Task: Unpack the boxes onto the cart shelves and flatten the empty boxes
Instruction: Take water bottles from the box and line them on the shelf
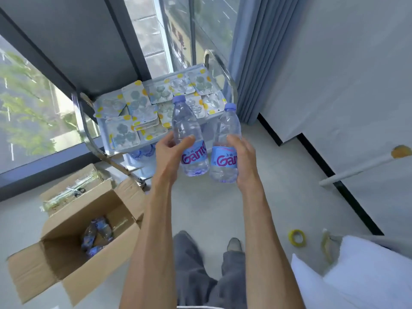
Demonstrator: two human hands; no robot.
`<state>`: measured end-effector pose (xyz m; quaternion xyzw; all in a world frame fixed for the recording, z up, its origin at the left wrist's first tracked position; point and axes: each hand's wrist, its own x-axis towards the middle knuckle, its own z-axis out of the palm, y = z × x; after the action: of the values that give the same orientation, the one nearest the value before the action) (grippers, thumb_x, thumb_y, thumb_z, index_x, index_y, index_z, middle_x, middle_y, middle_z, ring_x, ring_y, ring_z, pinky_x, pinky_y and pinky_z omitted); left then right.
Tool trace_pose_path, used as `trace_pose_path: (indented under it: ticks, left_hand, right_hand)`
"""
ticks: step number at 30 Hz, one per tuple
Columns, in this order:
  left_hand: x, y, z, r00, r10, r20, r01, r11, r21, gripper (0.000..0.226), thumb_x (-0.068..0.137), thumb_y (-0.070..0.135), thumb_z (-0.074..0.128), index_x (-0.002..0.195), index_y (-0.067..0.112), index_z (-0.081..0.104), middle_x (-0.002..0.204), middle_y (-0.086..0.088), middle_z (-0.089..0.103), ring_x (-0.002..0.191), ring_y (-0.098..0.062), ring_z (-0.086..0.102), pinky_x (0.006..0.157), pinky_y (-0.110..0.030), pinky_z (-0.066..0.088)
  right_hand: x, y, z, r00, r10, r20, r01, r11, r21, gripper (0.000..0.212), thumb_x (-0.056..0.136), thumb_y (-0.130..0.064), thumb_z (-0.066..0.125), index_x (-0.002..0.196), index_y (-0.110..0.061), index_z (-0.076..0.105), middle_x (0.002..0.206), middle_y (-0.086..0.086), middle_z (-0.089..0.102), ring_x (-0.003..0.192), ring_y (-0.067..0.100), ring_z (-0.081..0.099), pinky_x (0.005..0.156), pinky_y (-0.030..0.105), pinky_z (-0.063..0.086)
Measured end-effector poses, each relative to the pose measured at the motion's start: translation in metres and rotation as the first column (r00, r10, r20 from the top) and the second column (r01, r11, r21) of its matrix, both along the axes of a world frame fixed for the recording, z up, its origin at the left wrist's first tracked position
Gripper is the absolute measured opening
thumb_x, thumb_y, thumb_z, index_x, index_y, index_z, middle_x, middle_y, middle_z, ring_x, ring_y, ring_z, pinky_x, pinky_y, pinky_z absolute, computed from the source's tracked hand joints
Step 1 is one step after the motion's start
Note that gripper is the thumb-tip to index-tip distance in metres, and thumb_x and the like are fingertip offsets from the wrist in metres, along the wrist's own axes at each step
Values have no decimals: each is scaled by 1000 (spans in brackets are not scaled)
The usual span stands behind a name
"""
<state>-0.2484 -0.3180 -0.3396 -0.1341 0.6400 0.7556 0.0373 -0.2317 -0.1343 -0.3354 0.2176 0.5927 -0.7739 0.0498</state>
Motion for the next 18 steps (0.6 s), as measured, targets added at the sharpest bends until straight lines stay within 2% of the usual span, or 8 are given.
trace_pose_path:
  ticks: [2,5,9,11,13,16,18]
  left_hand:
    - [-13,2,-15,998,62,-16,-63,996,-60,21,74,28,78,92,19,75,90,-9,76,82,-21,71,72,-35,59]
    - [-26,4,-48,990,138,-24,-139,987,-84,23,71,28,79,92,20,73,88,-1,76,80,-13,71,69,-24,56]
    - [-44,2,-113,983,181,37,-173,971,-165,26,74,9,81,96,18,71,93,-1,76,85,-14,71,71,-25,55]
    - [-54,2,-150,974,219,55,-205,960,-192,30,74,3,81,99,16,70,95,-2,76,87,-13,71,74,-26,55]
    - [-59,1,-183,968,243,58,-226,952,-207,34,74,2,82,104,13,70,99,-3,75,89,-13,71,76,-26,56]
    - [-67,6,-236,967,251,37,-234,941,-246,37,74,4,82,109,9,69,99,-1,75,89,-10,71,73,-21,55]
    - [-75,9,-268,966,257,8,-246,932,-265,37,75,3,81,109,6,68,98,-2,74,87,-6,70,71,-17,52]
  right_hand:
    - [-12,8,-19,1000,16,19,-17,999,45,44,75,-41,74,98,-5,65,83,5,69,73,20,68,62,33,54]
    - [-32,15,-57,998,56,35,-59,995,86,53,70,-48,81,98,-7,63,83,5,69,71,20,69,60,32,55]
    - [-66,4,-120,995,75,69,-85,983,160,26,72,-41,85,79,-25,65,76,-3,69,66,16,68,57,29,54]
    - [-82,-5,-153,995,84,62,-94,980,174,24,71,-39,86,75,-29,64,74,-4,68,65,14,67,57,29,54]
    - [-93,-13,-182,993,113,45,-119,975,190,32,70,-40,86,84,-20,64,82,3,71,71,17,69,60,34,57]
    - [-105,-21,-232,990,142,14,-142,970,197,59,69,-41,86,107,-4,59,104,21,68,89,35,71,73,48,61]
    - [-112,-22,-264,987,162,-22,-154,967,205,59,71,-38,86,105,0,57,102,25,66,88,41,70,72,54,60]
